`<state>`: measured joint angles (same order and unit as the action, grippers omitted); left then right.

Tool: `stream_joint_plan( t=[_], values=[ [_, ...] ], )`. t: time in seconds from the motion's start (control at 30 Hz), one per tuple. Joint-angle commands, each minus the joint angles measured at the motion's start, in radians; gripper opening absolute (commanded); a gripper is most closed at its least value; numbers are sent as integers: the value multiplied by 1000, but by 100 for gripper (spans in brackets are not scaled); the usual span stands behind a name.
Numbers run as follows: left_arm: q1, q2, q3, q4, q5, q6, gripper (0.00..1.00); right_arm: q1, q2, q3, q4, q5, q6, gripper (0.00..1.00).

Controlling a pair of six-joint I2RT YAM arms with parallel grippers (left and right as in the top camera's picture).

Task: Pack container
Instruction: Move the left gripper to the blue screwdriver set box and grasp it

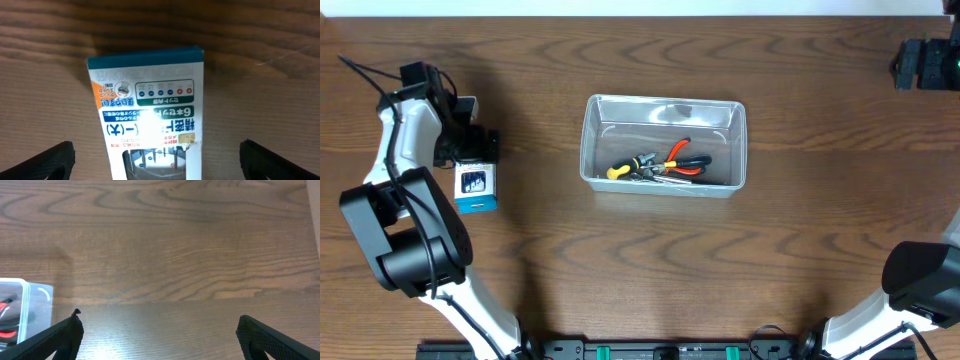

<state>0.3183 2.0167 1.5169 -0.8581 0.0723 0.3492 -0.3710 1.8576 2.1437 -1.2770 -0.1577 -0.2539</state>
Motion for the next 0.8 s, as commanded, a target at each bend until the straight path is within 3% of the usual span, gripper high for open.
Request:
stream_joint_plan(
  t=[0.0, 0.77],
  values=[
    [3, 32, -8, 1, 2, 19, 98, 6, -6, -1, 2, -8, -13, 99],
    [4, 155, -8, 42, -5, 16, 98, 6, -6, -1, -1, -7, -16, 99]
  ],
)
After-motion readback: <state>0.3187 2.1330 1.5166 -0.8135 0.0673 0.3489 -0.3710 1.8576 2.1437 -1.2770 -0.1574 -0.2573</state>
